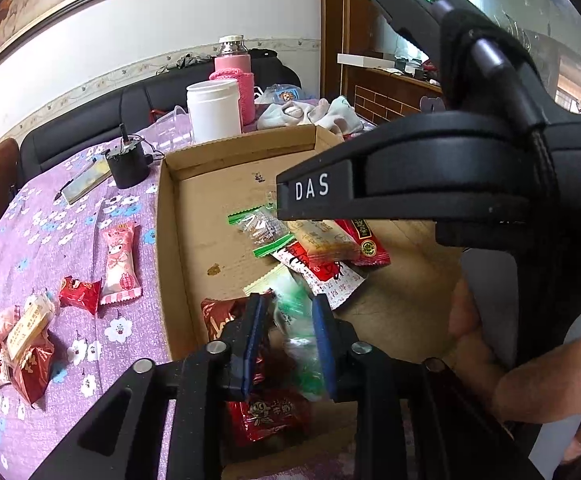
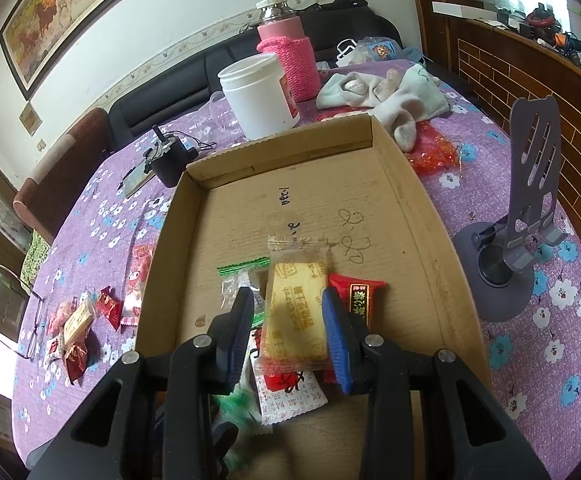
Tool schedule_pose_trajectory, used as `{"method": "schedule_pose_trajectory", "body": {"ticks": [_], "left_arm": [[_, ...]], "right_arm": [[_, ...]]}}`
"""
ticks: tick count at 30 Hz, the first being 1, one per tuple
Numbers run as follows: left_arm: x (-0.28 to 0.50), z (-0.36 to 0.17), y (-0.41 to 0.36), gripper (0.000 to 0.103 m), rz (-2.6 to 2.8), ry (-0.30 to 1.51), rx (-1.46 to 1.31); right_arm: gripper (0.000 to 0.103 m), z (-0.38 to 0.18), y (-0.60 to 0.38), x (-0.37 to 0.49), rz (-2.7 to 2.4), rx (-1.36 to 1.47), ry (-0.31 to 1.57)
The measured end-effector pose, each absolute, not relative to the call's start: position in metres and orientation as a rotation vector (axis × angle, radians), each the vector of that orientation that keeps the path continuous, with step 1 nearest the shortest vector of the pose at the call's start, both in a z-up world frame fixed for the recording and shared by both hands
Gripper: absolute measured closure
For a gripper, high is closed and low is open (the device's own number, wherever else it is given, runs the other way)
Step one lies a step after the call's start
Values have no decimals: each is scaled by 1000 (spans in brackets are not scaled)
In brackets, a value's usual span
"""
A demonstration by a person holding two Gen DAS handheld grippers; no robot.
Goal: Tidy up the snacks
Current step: 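Lower both snacks into the cardboard tray and open both grippers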
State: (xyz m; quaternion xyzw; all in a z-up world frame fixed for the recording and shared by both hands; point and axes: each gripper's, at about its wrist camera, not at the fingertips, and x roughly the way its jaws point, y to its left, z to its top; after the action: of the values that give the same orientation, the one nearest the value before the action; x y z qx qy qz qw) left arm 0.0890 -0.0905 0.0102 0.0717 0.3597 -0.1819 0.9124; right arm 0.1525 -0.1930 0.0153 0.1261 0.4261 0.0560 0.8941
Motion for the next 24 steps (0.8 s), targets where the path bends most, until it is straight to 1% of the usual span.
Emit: {"method": "schedule_pose_trajectory", "body": {"ticks": [2,12,20,23,24], "left_arm": [[88,11,-90,69,-371,732,148],[91,13,-89,68,-369,730,133],[91,15,-86,67,-368,727,121],[90,16,-85,63,-366,725,117],[90,16,-84,61,-365,724,116]], "right_arm": [[69,16,-194,152,117,265,882],[69,16,-195,152,114,269,879],[65,16,-194,152,115,268,879],[64,16,-195,152,113,269,880],[61,17,-195,152,110,269,880]]}}
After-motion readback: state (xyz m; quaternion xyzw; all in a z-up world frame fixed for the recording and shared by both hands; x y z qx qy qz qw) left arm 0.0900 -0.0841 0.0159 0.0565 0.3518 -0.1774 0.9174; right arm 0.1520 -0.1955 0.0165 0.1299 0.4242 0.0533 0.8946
